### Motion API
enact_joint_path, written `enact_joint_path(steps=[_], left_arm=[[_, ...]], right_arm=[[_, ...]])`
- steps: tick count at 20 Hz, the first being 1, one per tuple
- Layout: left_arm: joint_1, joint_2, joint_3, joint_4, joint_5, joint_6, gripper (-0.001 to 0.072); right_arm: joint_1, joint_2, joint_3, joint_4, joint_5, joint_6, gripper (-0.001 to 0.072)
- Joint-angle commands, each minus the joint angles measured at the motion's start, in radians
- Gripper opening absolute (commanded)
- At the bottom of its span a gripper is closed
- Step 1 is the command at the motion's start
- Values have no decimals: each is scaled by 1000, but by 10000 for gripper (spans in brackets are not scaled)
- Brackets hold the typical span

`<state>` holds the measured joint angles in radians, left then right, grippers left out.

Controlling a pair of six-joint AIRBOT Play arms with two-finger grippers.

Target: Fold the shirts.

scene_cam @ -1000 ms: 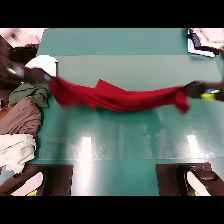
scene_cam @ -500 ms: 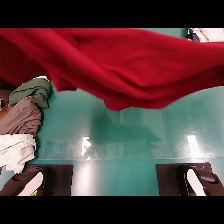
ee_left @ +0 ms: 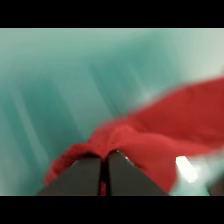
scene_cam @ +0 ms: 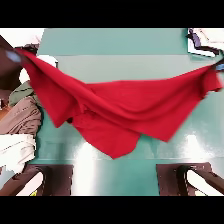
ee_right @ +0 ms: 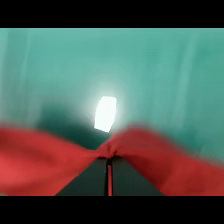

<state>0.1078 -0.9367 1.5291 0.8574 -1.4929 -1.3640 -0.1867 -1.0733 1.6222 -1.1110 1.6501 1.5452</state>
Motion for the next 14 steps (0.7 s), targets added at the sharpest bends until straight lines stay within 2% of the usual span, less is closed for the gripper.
enact_joint_path(steps=[1, 6, 7, 8, 9, 12, 14], left_arm=[[1, -47, -320, 7, 29, 58, 26], [1, -94, -487, 34, 113, 64, 26], [1, -96, -487, 34, 119, 64, 26], [1, -96, -486, 36, 126, 65, 26], [1, -96, -486, 37, 132, 65, 26], [1, -96, -486, 76, 132, 85, 26], [1, -96, -486, 117, 132, 85, 26]], right_arm=[[111, -166, -149, 10, -100, -21, 13], [164, -333, -220, 13, -420, -21, 25], [164, -343, -220, 13, -476, -22, 201], [155, -345, -219, 14, -514, -21, 497], [137, -338, -219, 19, -528, -21, 565], [53, -285, -243, 18, -452, -60, 554], [-8, -224, -346, 18, -377, -90, 550]])
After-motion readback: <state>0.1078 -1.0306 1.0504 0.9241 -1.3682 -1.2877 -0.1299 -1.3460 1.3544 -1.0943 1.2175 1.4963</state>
